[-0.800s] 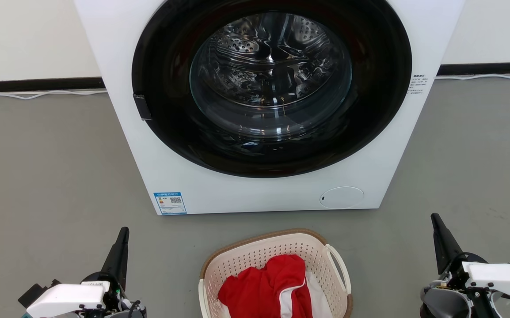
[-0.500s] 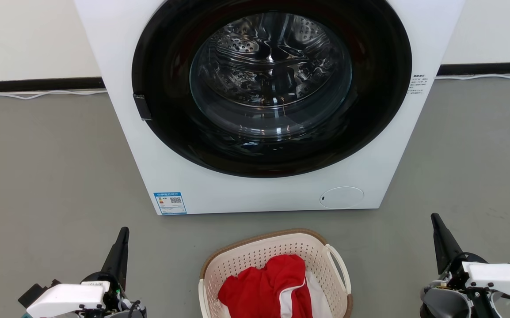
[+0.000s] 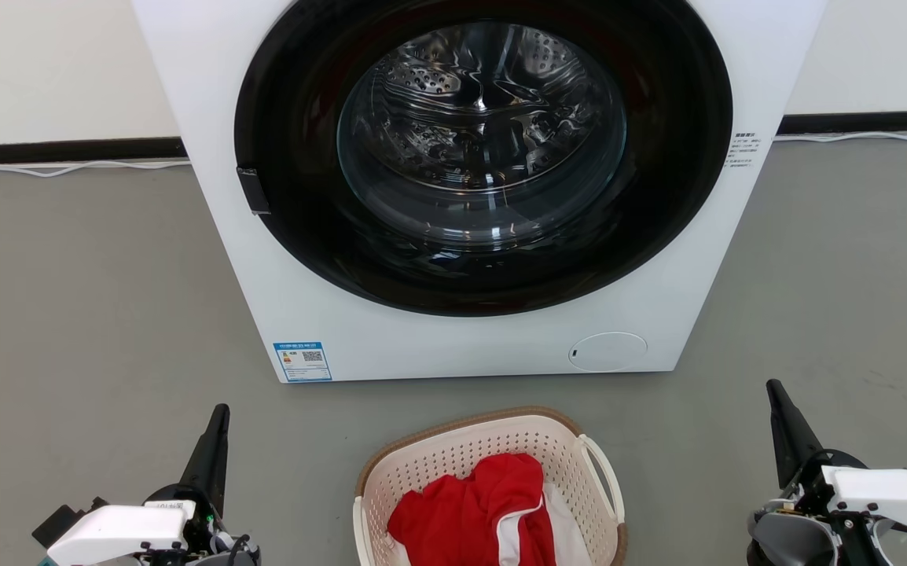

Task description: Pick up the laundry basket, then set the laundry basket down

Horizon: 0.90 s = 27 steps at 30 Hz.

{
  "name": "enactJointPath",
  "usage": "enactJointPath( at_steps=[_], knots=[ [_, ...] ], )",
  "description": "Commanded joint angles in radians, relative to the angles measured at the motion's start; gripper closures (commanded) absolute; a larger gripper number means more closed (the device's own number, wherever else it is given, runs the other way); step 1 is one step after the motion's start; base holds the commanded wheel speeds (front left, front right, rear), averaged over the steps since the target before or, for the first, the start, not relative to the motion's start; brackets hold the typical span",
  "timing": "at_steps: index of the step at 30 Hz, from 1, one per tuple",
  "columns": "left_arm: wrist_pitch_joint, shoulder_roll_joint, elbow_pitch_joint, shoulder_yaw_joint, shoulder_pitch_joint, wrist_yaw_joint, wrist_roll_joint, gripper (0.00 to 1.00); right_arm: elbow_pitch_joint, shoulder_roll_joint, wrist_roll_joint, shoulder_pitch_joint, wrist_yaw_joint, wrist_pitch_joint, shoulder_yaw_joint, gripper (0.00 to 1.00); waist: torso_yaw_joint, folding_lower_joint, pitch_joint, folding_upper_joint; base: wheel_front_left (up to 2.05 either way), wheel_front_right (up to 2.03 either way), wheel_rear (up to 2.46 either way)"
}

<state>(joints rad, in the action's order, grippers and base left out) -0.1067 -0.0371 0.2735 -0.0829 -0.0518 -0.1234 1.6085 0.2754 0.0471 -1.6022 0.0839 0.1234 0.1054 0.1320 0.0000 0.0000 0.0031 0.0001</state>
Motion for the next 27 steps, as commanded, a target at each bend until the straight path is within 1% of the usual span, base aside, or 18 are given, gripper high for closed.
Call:
enactJointPath(
  at_steps=[1,27],
  knots=[
    [-0.006,-0.013,-0.029,-0.03,-0.056,-0.007,0.0,1.0,-0.031,0.003,-0.007,0.024,0.007,0.008,-0.019,1.0,0.0,0.0,0.0,-0.0001,0.0,0.0,0.0],
    [-0.006,-0.013,-0.029,-0.03,-0.056,-0.007,0.0,1.0,-0.031,0.003,-0.007,0.024,0.007,0.008,-0.019,1.0,0.0,0.0,0.0,-0.0001,0.0,0.0,0.0]
  ],
)
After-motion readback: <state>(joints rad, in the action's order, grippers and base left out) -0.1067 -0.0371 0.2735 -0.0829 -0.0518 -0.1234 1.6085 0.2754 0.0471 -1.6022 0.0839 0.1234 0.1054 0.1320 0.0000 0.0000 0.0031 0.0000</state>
